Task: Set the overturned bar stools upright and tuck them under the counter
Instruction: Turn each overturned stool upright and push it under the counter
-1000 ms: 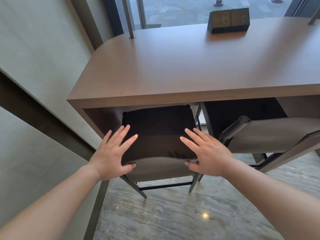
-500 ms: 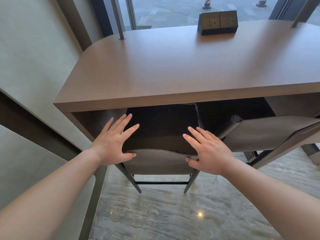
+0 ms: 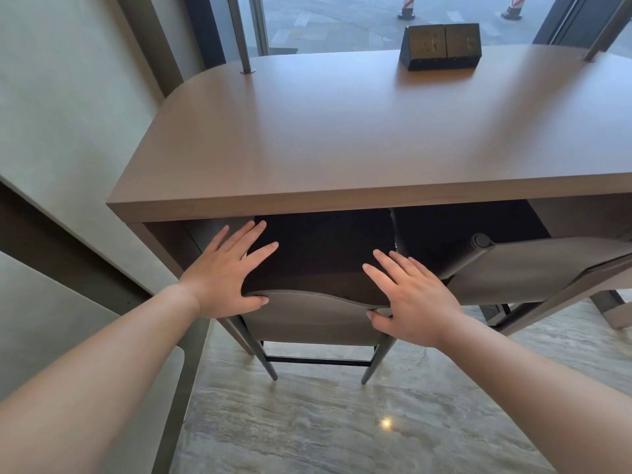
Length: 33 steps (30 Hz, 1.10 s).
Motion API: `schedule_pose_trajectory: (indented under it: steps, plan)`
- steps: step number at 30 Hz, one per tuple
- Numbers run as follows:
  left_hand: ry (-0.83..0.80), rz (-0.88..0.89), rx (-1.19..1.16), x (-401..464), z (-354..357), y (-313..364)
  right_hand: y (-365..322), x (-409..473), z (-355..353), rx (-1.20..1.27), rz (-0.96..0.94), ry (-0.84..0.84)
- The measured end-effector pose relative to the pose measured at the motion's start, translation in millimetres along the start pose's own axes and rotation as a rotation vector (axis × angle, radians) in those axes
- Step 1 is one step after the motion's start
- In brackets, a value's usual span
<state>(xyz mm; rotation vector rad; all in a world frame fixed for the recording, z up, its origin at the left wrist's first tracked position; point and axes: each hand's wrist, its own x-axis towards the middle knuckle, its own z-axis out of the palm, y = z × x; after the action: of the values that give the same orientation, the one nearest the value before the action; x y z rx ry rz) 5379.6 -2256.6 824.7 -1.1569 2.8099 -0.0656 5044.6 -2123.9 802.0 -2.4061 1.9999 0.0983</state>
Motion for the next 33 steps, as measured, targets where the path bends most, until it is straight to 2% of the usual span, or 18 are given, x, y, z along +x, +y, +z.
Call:
schedule_pose_trajectory:
  steps: [9,17,33]
  plan:
    - [-0.006,0.023,-0.034,-2,9,-13,-8,8,0,-0.044,-0.008,0.021]
    - [0.05,-0.001,-0.04,-4,14,-14,-4,16,4,-0.042,-0.055,0.171]
    - [0.123,-0.068,0.0,-2,14,-12,16,48,4,-0.043,-0.142,0.224]
